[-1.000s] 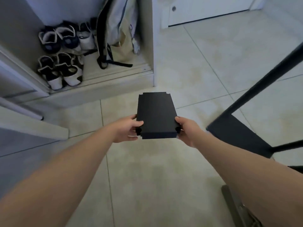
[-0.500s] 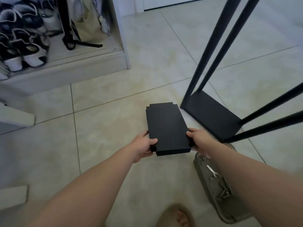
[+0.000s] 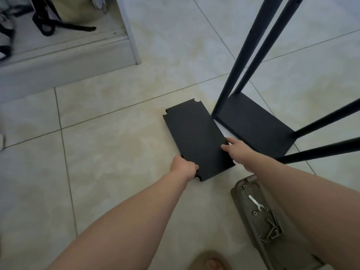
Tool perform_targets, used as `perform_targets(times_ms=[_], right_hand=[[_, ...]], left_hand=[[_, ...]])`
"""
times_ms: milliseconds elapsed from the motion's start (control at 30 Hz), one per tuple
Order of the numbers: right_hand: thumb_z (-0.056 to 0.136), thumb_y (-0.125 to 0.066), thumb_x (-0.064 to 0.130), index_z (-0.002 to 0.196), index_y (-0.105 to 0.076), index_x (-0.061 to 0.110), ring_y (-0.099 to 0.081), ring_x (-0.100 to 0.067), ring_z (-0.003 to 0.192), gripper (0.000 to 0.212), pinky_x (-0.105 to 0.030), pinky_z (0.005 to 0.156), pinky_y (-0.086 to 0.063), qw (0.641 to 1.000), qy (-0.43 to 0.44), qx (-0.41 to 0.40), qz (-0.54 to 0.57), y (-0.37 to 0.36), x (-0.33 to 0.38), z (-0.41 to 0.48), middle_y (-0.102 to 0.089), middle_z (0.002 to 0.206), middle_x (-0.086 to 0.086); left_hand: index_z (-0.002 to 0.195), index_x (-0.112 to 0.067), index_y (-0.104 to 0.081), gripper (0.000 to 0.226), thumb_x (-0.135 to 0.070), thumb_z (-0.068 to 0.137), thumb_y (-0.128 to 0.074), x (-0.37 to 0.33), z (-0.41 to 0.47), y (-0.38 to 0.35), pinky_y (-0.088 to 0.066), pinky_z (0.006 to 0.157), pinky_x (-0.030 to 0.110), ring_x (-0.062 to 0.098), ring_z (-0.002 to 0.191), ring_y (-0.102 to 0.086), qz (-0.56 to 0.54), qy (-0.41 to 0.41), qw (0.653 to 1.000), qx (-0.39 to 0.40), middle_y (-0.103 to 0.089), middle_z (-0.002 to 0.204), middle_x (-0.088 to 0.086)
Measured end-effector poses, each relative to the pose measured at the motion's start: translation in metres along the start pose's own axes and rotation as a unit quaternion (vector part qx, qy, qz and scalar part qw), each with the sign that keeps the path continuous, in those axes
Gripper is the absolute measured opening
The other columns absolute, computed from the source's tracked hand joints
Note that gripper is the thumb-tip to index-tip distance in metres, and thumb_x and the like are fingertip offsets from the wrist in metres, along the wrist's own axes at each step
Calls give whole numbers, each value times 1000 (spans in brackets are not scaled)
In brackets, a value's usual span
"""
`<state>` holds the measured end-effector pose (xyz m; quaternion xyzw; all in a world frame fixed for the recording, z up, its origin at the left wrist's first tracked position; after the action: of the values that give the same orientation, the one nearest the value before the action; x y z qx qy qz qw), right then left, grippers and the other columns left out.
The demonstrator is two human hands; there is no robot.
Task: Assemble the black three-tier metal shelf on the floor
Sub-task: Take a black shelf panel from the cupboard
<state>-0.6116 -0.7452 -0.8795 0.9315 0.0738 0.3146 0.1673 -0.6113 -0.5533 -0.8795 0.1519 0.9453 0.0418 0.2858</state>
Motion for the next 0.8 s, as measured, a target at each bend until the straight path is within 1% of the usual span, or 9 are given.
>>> perform_targets(times_ms=[100, 200, 300, 367, 433, 500, 567, 667, 800], right_hand=[[106, -52, 22, 144, -51, 17, -56, -19, 107, 38, -27, 88, -41, 1000, 0, -1, -19, 6, 2, -7, -61, 132, -3], [106, -52, 23, 132, -58, 20, -59, -13, 99, 27, -23, 81, -44, 999, 14, 0, -48, 12, 6, -22, -59, 139, -6], [105, -53, 28, 150, -45, 16, -54, -24, 130, 47, -30, 101, -44, 995, 44, -10, -90, 20, 14, -48, -48, 153, -7], [105, -51, 32, 156, -36, 21, -56, -25, 127, 55, -31, 96, -43, 989, 76, -24, -127, 27, 24, -76, -47, 153, -6], [105, -49, 34, 157, -34, 25, -59, -23, 119, 55, -29, 92, -41, 980, 112, -49, -157, 37, 34, -110, -49, 153, -4], [105, -49, 34, 158, -31, 26, -48, -22, 136, 57, -32, 106, -39, 971, 146, -80, -172, 50, 41, -147, -41, 159, 1], [105, -51, 33, 159, -30, 27, -36, -19, 147, 58, -32, 115, -30, 962, 180, -116, -172, 64, 44, -184, -35, 162, 5], [104, -52, 35, 157, -31, 30, -36, -15, 146, 58, -30, 113, -29, 950, 205, -185, -144, 86, 42, -240, -34, 161, 8], [103, -54, 35, 153, -37, 28, -50, -14, 128, 53, -29, 101, -37, 926, 213, -301, -78, 116, 30, -307, -42, 154, 6]], left_hand=[[119, -1, -60, 32, 0, 88, -67, 2, -2, -6, -45, 73, 27, 26, 92, -61, 22, 12, 1000, 12, -66, 108, 10], [120, -1, -61, 32, -6, 89, -69, 1, -12, -1, -46, 73, 29, 26, 90, -61, 60, 10, 998, 24, -67, 114, 11], [136, -2, -51, 45, -7, 94, -65, -13, -31, 6, -43, 80, 22, 22, 104, -56, 105, 2, 993, 50, -61, 127, 8], [147, -3, -39, 59, -11, 95, -65, -31, -50, 11, -41, 85, 21, 22, 114, -53, 135, -21, 988, 65, -54, 140, 8], [153, -5, -31, 72, -16, 93, -70, -54, -70, 15, -43, 99, 29, 26, 127, -50, 166, -66, 982, 57, -46, 148, 10], [154, -9, -32, 75, -20, 91, -71, -78, -93, 18, -40, 110, 35, 28, 135, -47, 178, -113, 976, 51, -43, 153, 9], [153, -13, -36, 73, -24, 90, -71, -103, -118, 18, -41, 108, 35, 26, 131, -50, 188, -158, 968, 43, -45, 151, 6], [145, -16, -45, 64, -28, 88, -71, -143, -155, 16, -47, 92, 32, 21, 110, -58, 183, -227, 956, 25, -54, 140, 4], [156, -19, -27, 80, -30, 89, -70, -200, -200, 5, -39, 88, 31, 26, 117, -54, 171, -307, 936, 5, -44, 149, 6]])
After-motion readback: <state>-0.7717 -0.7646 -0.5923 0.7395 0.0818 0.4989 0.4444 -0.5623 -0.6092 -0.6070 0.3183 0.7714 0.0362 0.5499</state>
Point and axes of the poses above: each hand's wrist, its own z-axis towards the middle knuckle, its own y-axis out of the back of the hand, x = y × z, the point moved 2 cm from there along z, towards the middle knuckle
